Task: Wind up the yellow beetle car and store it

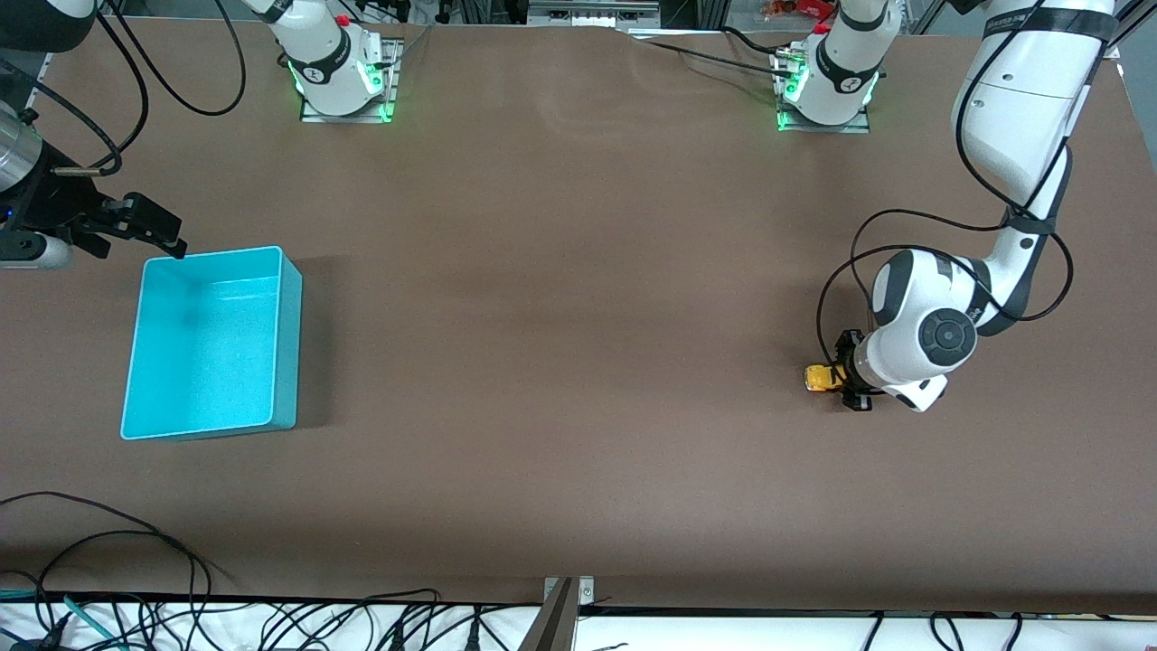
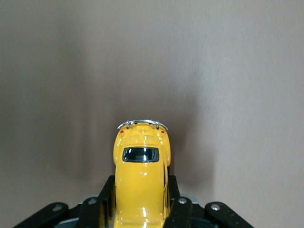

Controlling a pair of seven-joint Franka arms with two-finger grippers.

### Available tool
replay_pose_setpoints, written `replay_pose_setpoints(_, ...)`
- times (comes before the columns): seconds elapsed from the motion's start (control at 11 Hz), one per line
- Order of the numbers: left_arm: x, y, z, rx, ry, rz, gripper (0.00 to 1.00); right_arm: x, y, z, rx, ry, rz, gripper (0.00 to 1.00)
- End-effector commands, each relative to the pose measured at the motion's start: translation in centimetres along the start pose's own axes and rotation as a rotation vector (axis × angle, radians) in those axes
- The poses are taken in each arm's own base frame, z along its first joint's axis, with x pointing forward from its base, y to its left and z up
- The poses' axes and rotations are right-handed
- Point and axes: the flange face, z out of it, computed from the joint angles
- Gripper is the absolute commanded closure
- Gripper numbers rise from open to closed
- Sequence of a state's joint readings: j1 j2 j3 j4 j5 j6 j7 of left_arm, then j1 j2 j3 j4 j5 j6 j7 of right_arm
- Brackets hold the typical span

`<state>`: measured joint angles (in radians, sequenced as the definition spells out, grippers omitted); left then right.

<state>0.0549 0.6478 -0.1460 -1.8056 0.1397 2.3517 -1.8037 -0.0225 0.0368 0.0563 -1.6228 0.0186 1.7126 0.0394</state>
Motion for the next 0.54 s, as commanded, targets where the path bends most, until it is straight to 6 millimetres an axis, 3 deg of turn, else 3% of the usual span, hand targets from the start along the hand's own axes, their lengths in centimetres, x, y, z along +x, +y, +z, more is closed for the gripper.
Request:
replay_pose_setpoints(0.0,3.9,1.0,6.5,0.032,0.054,-0.001,1.00,0.0,0.1,-0.5,-0.017,-0.003,-0.009,0.00)
replay_pose_setpoints(0.45,6.4,1.3,6.9,0.019,0.053,0.003,1.00,0.0,0.1,-0.5,-0.017,-0.005,-0.008,0.00)
